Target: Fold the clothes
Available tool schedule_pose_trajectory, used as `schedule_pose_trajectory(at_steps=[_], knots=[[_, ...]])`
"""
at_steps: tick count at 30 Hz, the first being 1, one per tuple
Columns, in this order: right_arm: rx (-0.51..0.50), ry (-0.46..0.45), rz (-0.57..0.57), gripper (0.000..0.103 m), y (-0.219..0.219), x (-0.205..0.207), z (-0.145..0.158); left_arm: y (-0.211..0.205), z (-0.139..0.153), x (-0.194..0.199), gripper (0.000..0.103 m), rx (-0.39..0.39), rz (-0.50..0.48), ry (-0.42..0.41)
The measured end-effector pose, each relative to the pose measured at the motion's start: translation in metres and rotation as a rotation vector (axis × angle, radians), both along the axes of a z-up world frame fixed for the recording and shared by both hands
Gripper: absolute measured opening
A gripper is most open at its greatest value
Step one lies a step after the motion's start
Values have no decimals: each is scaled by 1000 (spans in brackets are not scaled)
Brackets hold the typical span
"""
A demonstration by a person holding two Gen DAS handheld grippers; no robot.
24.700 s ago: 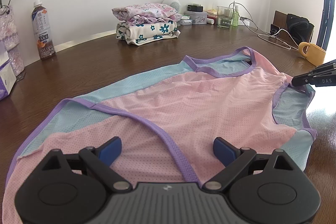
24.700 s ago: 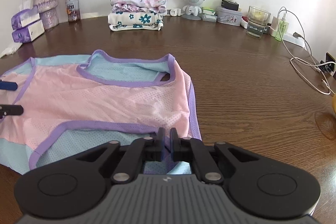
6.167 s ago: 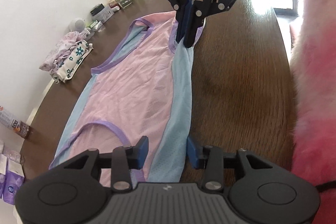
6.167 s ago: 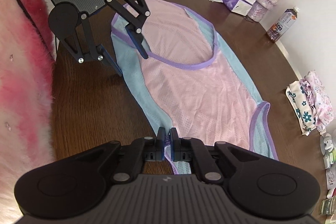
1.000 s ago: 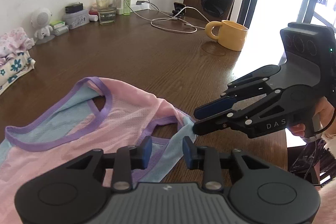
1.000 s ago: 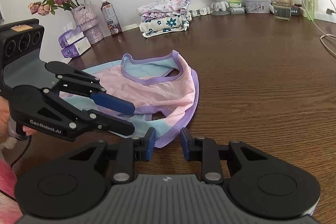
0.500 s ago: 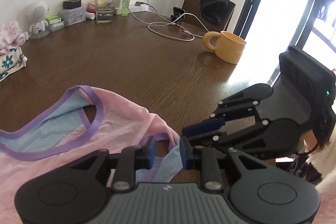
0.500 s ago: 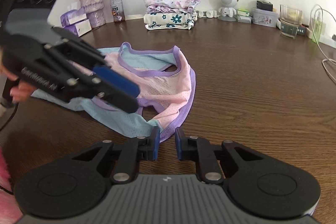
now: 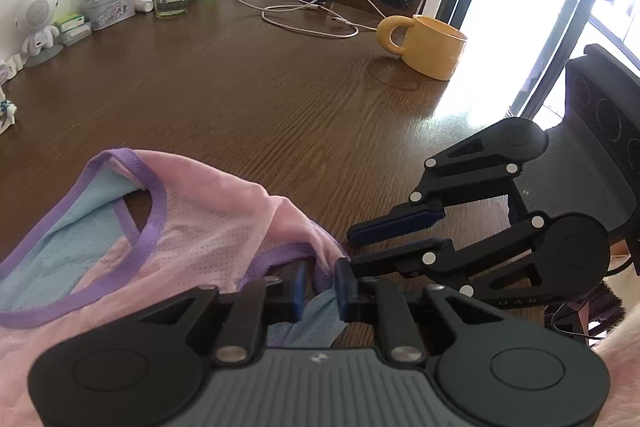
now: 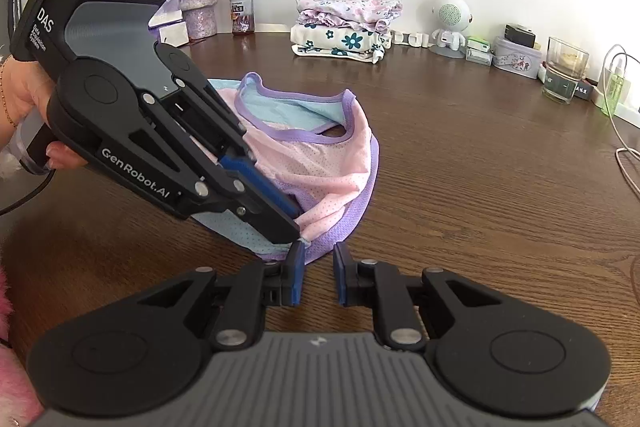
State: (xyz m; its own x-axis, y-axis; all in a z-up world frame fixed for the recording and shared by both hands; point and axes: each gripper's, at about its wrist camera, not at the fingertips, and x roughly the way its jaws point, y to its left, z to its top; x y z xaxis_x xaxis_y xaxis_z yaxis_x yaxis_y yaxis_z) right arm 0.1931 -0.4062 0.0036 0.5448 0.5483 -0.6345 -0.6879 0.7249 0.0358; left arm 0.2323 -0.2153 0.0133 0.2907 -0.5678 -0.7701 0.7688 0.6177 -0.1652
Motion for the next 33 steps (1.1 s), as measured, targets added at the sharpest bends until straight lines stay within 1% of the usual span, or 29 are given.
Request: schedule_pose_trajectory(at_steps=[4, 8, 13, 17, 22, 26, 27, 28, 29, 31, 33], knots=[[8, 1, 1, 15, -1, 0, 0, -2, 9, -6, 3, 13, -9, -60], [16, -3, -7, 16, -1, 4, 1, 0, 20, -4, 3, 41, -1, -126], [61, -21, -16, 16, -2, 7, 7, 3, 30, 3, 3, 76, 16, -195], [95, -25, -26, 16, -2, 11, 12, 6, 31, 13, 3, 112, 30, -248], [158, 1, -49, 17, -1, 21, 17, 9, 31, 25, 3, 103, 21, -250], [144, -23, -66, 18, 7, 25, 16, 8, 25, 32, 3, 110, 12, -251], [140, -21, -69, 18, 8, 25, 15, 12, 23, 35, 4, 99, 28, -232], [136, -19, -73, 18, 9, 26, 15, 15, 21, 38, 6, 87, 44, -213], [132, -17, -77, 18, 9, 27, 14, 18, 19, 42, 10, 76, 60, -194], [125, -14, -84, 18, 10, 28, 13, 25, 15, 48, 12, 54, 93, -155], [117, -10, -92, 18, 12, 29, 11, 37, 17, 53, 13, 7, 133, -115]])
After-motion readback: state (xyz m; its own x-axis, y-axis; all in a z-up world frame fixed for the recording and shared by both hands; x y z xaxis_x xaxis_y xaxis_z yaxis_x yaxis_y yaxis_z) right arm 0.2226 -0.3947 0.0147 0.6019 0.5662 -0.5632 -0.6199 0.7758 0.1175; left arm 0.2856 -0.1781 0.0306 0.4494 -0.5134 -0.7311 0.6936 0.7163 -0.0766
